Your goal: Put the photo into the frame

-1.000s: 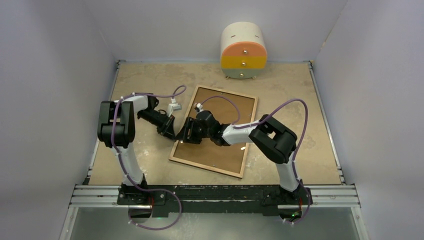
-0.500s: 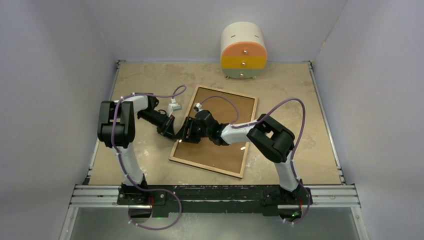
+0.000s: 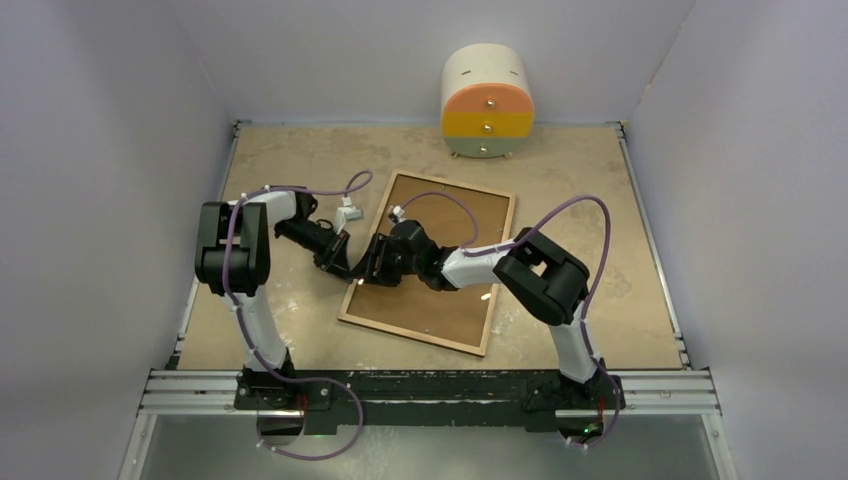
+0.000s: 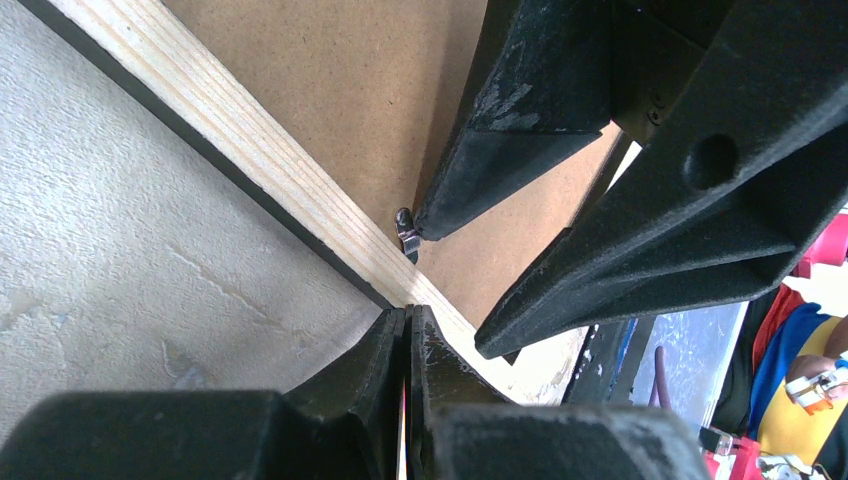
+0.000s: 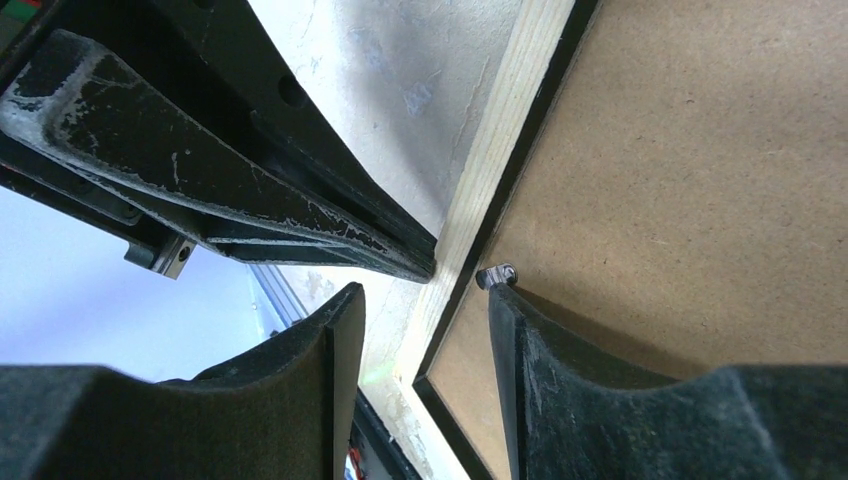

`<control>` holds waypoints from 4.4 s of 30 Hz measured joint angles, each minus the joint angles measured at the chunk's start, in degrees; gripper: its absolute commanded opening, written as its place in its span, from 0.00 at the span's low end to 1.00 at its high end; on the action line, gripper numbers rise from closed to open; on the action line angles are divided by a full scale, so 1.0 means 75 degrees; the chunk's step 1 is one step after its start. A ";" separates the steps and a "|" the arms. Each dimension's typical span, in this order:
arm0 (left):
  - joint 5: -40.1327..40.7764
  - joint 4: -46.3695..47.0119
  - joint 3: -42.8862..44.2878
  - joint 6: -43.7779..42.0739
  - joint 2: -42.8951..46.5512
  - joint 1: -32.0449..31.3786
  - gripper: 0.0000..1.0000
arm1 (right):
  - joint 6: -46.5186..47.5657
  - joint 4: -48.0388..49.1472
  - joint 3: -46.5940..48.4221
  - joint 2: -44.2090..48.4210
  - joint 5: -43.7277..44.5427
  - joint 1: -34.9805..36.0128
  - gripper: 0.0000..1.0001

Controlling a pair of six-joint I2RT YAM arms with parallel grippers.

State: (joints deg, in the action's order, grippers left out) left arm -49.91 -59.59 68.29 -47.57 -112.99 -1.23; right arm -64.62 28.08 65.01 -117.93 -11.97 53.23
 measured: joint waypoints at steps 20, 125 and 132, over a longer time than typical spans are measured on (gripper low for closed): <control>0.0003 -0.0003 -0.0006 -0.0020 0.0000 0.0006 0.00 | -0.0108 0.0271 -0.0726 0.0522 0.0609 0.0184 0.57; -0.0659 0.0411 0.2521 0.1218 -0.1652 -0.0262 0.18 | 0.1451 -0.0845 0.2410 -0.1204 0.0443 -0.2194 0.58; -0.0804 0.0516 0.2404 0.1262 -0.1649 -0.0192 0.14 | 0.1507 -0.0947 0.2836 -0.1521 0.0420 -0.2308 0.57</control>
State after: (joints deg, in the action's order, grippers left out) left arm -55.94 -55.72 86.32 -38.11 -125.36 -2.68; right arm -53.32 20.97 86.28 -129.34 -8.82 35.92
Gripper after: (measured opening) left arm 0.193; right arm 0.579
